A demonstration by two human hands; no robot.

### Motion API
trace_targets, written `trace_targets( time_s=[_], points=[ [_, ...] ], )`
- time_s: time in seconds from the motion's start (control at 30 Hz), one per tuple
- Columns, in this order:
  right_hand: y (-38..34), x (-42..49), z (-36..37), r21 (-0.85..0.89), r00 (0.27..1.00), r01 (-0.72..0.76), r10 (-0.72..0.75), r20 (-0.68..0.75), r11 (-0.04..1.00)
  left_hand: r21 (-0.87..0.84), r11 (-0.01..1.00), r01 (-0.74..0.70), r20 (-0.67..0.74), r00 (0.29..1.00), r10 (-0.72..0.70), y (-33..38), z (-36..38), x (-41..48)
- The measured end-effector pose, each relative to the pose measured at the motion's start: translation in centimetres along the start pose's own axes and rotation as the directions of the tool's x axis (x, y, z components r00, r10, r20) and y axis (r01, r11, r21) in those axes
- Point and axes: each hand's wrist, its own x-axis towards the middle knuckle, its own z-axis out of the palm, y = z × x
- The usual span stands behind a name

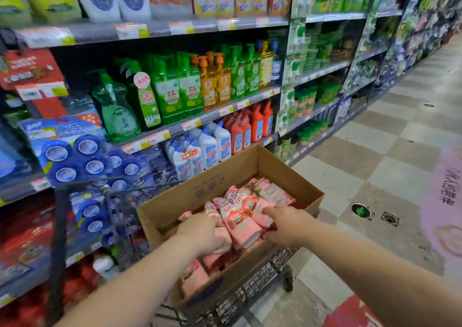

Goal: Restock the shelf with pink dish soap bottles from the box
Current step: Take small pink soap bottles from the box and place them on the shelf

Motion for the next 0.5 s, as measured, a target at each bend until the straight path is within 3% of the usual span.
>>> trace_targets(
  time_s=[0.2, 0.33, 0.5],
  points=[
    [6.7, 5.3, -0.2, 0.011, 0.992, 0.039, -0.04, 0.122, 0.999, -0.128, 0.953, 0.275, 0.123, 0.958, -0.26, -0.2, 3.4, 2.2],
    [8.5, 8.9, 0.0, 0.024, 0.98, 0.095, -0.098, 0.173, 0.995, -0.23, 0.918, 0.324, 0.137, 0.944, -0.299, 0.0, 4.5, 2.8],
    [7.2, 12.7, 1.2, 0.051, 0.953, 0.197, -0.204, 0.223, 0.979, -0.231, 0.869, 0.438, 0.168, 0.898, -0.407, -0.6, 4.4, 4.5]
  ],
)
